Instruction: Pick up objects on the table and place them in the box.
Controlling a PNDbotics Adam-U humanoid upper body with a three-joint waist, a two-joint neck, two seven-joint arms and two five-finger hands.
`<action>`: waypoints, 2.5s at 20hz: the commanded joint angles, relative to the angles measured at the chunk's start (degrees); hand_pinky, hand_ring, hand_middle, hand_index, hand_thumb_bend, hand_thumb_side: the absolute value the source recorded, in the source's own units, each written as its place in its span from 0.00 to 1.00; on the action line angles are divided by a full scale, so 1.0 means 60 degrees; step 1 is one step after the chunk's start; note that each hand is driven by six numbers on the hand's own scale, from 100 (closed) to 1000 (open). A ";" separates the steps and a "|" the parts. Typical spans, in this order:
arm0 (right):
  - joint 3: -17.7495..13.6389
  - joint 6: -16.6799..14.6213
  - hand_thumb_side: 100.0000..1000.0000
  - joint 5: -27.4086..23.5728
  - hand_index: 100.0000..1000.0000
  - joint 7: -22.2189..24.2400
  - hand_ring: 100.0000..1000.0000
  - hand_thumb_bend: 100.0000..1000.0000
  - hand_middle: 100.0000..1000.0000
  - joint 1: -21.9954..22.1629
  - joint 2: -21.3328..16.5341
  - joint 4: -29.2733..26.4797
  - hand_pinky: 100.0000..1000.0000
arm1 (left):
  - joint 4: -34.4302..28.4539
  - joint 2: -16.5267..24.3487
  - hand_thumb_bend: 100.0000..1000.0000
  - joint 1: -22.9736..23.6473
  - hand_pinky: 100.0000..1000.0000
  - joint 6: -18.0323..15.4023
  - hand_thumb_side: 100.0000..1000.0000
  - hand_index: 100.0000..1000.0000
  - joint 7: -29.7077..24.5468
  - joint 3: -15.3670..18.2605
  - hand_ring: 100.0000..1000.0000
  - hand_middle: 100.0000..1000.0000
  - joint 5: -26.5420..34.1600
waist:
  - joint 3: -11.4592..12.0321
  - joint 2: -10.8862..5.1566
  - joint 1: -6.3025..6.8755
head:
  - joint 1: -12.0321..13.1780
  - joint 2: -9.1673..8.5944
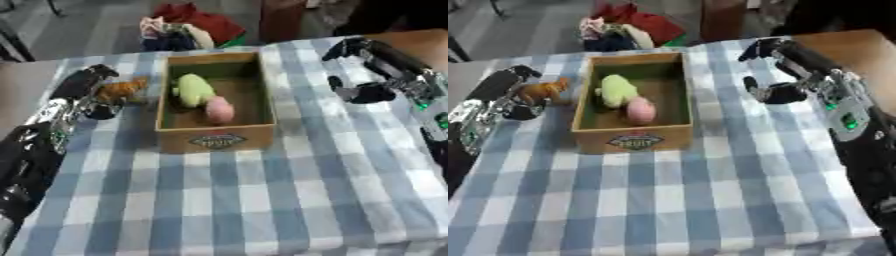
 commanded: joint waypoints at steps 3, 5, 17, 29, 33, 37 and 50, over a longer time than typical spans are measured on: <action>-0.0049 -0.0017 0.14 -0.0049 0.78 0.0034 0.77 0.00 0.73 -0.0274 -0.0091 -0.0101 0.77 | 0.0121 0.0108 0.11 -0.0267 0.72 -0.0041 0.07 0.74 -0.0123 0.0092 0.55 0.52 -0.0197 | -0.0027 -0.0119 -0.0039 | 0.0035 -0.0099; -0.0051 -0.0017 0.13 -0.0048 0.78 0.0034 0.77 0.00 0.73 -0.0270 -0.0091 -0.0098 0.77 | 0.0138 0.0104 0.10 -0.0270 0.70 -0.0098 0.06 0.68 -0.0348 0.0080 0.47 0.42 -0.0266 | -0.0023 -0.0121 -0.0037 | 0.0039 -0.0095; -0.0076 -0.0010 0.13 -0.0026 0.77 0.0015 0.77 0.00 0.73 -0.0240 -0.0101 -0.0087 0.77 | -0.1414 0.0135 0.00 -0.0379 0.62 0.0139 0.07 0.41 -0.0321 -0.0058 0.18 0.08 0.1380 | 0.0105 -0.0184 -0.0006 | 0.0001 -0.0052; -0.0045 -0.0059 0.13 0.0021 0.77 0.0080 0.77 0.00 0.72 -0.0224 0.0034 -0.0022 0.77 | -0.3729 -0.0822 0.00 -0.0889 0.63 -0.0587 0.08 0.46 -0.2041 -0.1571 0.25 0.14 0.2680 | 0.0087 -0.0200 -0.0040 | 0.0427 -0.0009; -0.0034 -0.0073 0.13 0.0027 0.78 0.0110 0.77 0.00 0.72 -0.0232 0.0069 -0.0015 0.77 | -0.3564 -0.1152 0.00 -0.0950 0.64 -0.0815 0.08 0.49 -0.2284 -0.1713 0.28 0.17 0.2433 | 0.0036 -0.0187 -0.0029 | 0.0444 -0.0002; -0.0032 -0.0068 0.13 0.0020 0.78 0.0145 0.77 0.00 0.73 -0.0232 0.0093 -0.0017 0.77 | -0.3255 -0.1351 0.01 -0.0873 0.67 -0.1059 0.09 0.60 -0.2614 -0.1776 0.42 0.35 0.2544 | 0.0012 -0.0183 -0.0016 | 0.0403 -0.0020; -0.0085 -0.0073 0.13 0.0071 0.78 0.0179 0.77 0.00 0.73 -0.0155 0.0037 0.0009 0.77 | -0.3467 -0.1223 0.11 -0.0543 0.87 -0.0873 0.85 0.93 -0.3028 -0.1349 0.81 0.85 0.4248 | 0.0069 -0.0204 -0.0020 | 0.0301 -0.0037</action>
